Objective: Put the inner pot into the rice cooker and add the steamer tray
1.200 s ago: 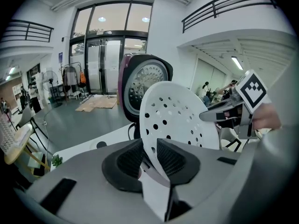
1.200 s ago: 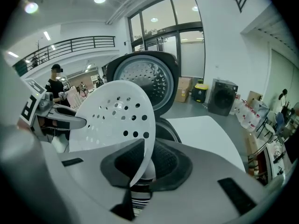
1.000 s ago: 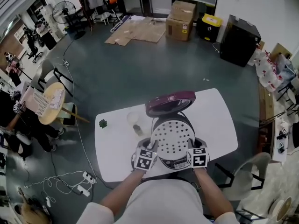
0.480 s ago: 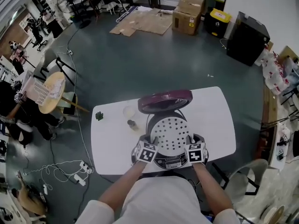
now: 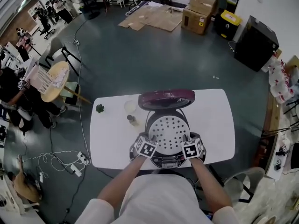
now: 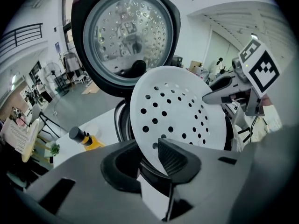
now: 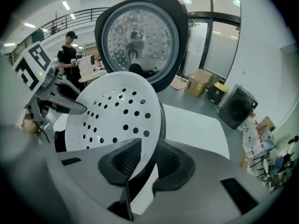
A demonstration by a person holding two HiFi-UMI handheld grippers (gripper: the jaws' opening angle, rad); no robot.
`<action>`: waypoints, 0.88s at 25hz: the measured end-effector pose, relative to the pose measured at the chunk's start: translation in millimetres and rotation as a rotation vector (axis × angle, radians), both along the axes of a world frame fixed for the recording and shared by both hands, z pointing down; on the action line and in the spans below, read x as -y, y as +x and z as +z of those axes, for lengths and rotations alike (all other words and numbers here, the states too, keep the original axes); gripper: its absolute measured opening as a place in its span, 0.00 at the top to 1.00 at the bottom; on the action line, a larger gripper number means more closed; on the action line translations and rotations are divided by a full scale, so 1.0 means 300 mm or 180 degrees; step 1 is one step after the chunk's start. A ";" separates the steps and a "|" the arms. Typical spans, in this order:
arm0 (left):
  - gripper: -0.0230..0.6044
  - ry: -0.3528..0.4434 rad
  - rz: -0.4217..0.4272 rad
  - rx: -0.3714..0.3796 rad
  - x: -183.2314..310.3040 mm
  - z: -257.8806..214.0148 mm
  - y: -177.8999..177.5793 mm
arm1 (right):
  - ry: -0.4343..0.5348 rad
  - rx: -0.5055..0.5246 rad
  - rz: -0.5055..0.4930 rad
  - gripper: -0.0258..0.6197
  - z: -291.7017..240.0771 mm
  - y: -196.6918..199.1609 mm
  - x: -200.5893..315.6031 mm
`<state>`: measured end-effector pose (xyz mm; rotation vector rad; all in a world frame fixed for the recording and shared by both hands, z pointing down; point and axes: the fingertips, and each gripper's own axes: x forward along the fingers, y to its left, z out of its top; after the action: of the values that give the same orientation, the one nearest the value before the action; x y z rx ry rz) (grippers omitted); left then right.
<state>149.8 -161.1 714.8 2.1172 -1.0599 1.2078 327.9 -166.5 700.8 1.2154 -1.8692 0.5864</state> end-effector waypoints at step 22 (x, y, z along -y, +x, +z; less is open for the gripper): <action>0.54 0.0262 0.0122 0.0691 0.040 0.087 -0.063 | 0.0146 -0.0586 -0.0403 0.62 0.082 0.008 0.059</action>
<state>130.8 -173.2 740.8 2.1122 -1.1848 1.4621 330.3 -184.2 725.4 1.1308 -1.7961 0.3522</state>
